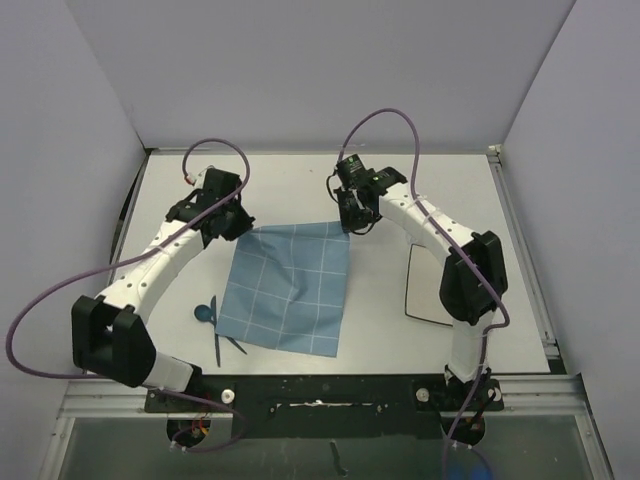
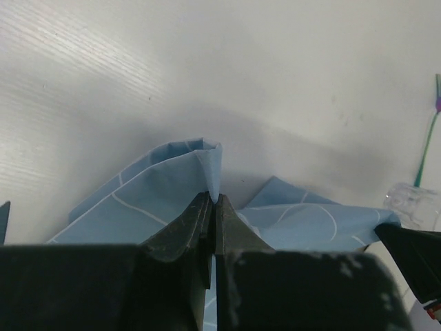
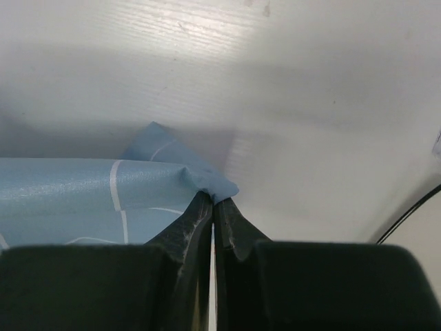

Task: Set the dinner table for one person
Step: Place the napkin at the center of the board, then flatten out the napkin at the center of the board.

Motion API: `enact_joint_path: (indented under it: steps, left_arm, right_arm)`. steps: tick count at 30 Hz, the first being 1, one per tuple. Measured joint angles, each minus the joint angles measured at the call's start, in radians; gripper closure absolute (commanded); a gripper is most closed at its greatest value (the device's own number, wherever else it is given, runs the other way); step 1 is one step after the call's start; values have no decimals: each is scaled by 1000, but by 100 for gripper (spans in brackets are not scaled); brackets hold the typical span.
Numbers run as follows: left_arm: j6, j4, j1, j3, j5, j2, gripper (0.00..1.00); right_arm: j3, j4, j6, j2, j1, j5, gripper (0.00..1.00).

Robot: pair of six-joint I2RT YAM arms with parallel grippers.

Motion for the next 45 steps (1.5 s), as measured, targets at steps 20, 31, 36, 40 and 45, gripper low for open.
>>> enact_joint_path:
  steps: [20,31,36,40,45]
  left_arm:
    - [62,206,132,105,19,319,100]
    - [98,245,147,180,50,502,47]
    - [163,247,180,164,-37,503,22]
    - [203,248,202,122,-92,495,21]
    - [231,244,197,48,-113,397,21]
  right_arm:
    - [527,-24,-79,457,-121,-175,100]
    - [474,39,-71,524,-172,-243,79]
    - [367,37,-77,523,-242,-175,55]
    - [304,69,-87,473,-301,-125,55]
    - [249,74,-87,437,-308,-116,55]
